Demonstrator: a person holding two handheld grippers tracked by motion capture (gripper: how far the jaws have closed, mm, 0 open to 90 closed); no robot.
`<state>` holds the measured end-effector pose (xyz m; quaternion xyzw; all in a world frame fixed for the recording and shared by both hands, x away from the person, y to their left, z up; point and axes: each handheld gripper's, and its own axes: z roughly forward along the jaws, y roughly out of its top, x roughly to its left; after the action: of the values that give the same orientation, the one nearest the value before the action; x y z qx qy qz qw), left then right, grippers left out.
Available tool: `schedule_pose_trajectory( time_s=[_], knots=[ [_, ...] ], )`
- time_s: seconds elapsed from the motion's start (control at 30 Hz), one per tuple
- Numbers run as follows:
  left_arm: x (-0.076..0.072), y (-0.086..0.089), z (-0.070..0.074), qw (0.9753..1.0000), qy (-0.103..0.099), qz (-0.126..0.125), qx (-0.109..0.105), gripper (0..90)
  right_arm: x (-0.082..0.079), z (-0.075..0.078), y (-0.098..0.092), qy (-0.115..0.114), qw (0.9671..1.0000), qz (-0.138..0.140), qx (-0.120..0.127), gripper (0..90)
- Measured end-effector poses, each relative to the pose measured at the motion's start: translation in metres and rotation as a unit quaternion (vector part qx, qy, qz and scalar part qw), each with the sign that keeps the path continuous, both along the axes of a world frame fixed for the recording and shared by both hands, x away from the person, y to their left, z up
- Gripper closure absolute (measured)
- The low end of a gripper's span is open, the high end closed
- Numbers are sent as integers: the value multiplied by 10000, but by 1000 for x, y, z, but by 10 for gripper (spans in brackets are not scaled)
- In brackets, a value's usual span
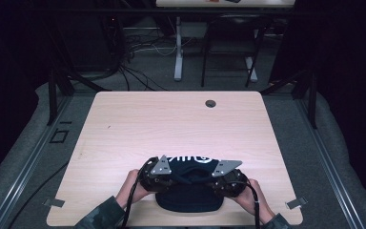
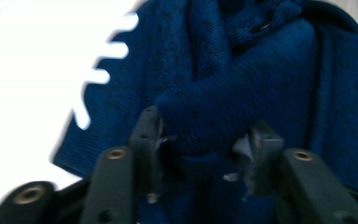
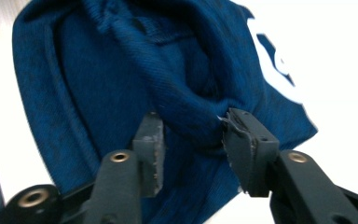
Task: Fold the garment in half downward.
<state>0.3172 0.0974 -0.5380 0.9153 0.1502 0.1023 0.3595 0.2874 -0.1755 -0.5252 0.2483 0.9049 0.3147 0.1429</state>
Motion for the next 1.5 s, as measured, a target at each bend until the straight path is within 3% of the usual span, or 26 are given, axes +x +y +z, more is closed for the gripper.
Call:
schedule_pose_trajectory(
  time_s=[0.07, 0.13, 0.23, 0.27, 0.3, 0.37, 0.43, 0.57, 0.63, 0.73, 0.83, 0.9, 1.0, 1.07, 1.17, 1.33, 1.5],
  knots=[
    [-3, 3, -5, 9998, 198, 76, 9, 514, -2, -1, -1, 45, 10000, -24, -30, 542],
    [-6, 9, -6, 9995, 295, 150, -6, 393, -8, -5, -7, 170, 9998, -134, -19, 494],
    [-11, 23, -3, 9990, 350, 261, -62, 321, -10, -5, -15, 269, 9994, -197, 3, 461],
    [-13, 26, -1, 9989, 351, 290, -93, 287, -11, -3, -22, 314, 9991, -223, 152, 446],
    [-14, 30, 2, 9988, 351, 327, -124, 287, -11, -3, -22, 314, 9991, -223, 152, 446],
    [-15, 38, 10, 9985, 213, 417, -271, 271, -11, 5, -28, 231, 9984, -353, 370, 463],
    [-13, 42, 18, 9970, 149, 543, -537, 261, -5, 17, -32, -4, 9963, -481, 716, 583],
    [-2, 34, 26, 9925, -105, 872, -849, 268, 8, 24, -22, -113, 9954, -481, 823, 622],
    [4, 25, 24, 9916, -205, 1007, -785, 272, 16, 23, -13, -156, 9956, -455, 807, 629],
    [10, 12, 14, 9939, -107, 956, -534, 260, 32, 6, 7, 17, 9975, -448, 544, 598],
    [9, 6, -1, 9964, 62, 798, -266, 227, 29, -10, 13, 246, 9989, -213, 347, 534],
    [8, 4, -11, 9971, 165, 728, -180, 220, 27, -14, 13, 273, 9991, -186, 256, 502],
    [5, 0, -21, 9976, 85, 687, -11, 195, 22, -22, 14, 364, 9989, -181, 222, 370],
    [3, -1, -23, 9978, -22, 666, 64, 183, 21, -25, 13, 428, 9988, -158, 191, 338],
    [1, -1, -26, 9977, -57, 668, 100, 165, 20, -33, 12, 493, 9983, -216, 205, 237],
    [0, 2, -33, 9965, -67, 833, 86, 131, 18, -41, 11, 410, 9986, -229, 260, 200],
    [0, 2, -35, 9957, -57, 916, 93, 109, 16, -45, 13, 260, 9988, -398, 137, 137]
  ],
)
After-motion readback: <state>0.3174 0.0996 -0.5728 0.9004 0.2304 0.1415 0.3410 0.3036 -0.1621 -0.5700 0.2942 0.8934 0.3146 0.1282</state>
